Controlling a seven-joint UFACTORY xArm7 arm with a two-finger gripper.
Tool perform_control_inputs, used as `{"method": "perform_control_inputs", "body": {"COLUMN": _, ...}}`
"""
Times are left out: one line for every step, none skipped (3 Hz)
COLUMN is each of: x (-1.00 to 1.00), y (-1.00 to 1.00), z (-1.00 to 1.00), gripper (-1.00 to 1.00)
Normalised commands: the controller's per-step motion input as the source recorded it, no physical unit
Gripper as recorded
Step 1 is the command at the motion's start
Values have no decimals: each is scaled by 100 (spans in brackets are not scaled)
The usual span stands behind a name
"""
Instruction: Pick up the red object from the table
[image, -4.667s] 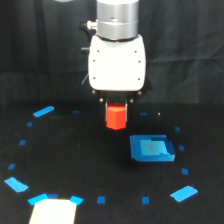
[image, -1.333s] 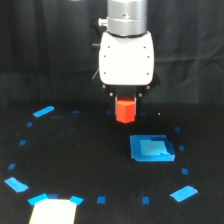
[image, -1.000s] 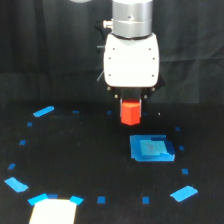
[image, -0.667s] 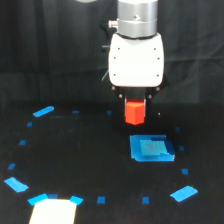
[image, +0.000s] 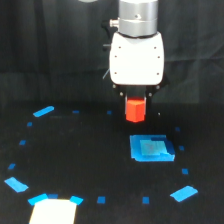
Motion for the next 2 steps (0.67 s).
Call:
{"method": "perform_control_inputs", "body": {"x": 45, "y": -2, "z": -9, "gripper": -100}}
{"method": "perform_control_inputs", "body": {"x": -19, "y": -13, "z": 4, "gripper": -97}}
